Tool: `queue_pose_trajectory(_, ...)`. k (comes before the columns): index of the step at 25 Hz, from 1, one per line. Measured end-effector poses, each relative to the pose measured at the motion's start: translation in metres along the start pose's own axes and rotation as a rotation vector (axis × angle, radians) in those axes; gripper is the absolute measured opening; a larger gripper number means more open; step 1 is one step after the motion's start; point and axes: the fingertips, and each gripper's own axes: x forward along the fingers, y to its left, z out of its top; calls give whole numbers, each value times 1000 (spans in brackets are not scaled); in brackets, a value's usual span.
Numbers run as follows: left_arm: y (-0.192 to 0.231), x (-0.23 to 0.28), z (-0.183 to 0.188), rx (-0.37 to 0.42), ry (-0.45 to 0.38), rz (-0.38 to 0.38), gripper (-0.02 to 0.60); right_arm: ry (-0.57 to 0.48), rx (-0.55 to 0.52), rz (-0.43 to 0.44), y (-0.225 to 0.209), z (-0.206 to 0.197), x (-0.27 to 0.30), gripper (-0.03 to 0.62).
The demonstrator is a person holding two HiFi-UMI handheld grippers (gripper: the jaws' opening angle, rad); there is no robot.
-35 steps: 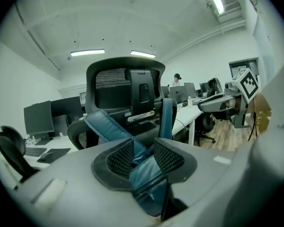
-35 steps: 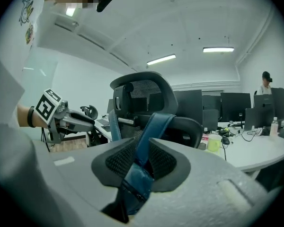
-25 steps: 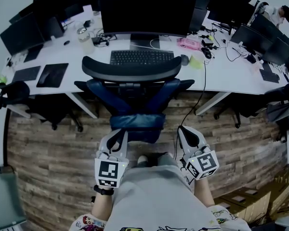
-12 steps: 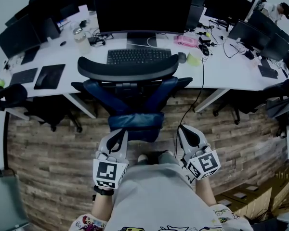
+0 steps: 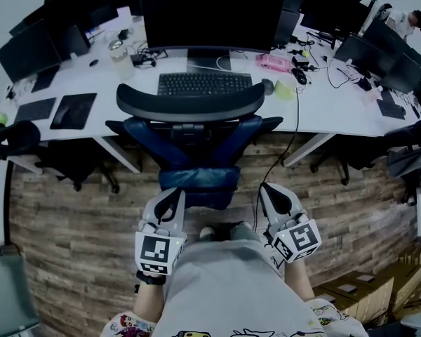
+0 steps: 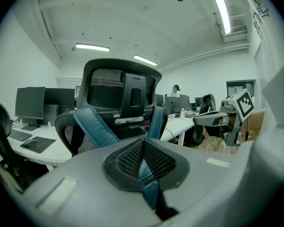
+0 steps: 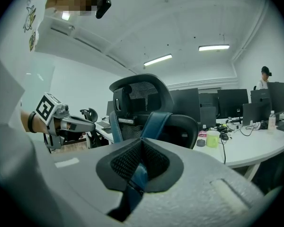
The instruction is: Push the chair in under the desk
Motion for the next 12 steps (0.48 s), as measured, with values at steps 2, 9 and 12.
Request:
queue_pose_trajectory(2,2,0,0,-3,1,6,11,1,-2,5,1,0,2,0)
queue_pose_trajectory(9,8,-3,-1,-4,3,26,11,8,-9,14,5,2,9,0)
queue_pose_trajectory(12,11,-4,-1,-5,3,31,11,7,-11,17,5,2,11,0)
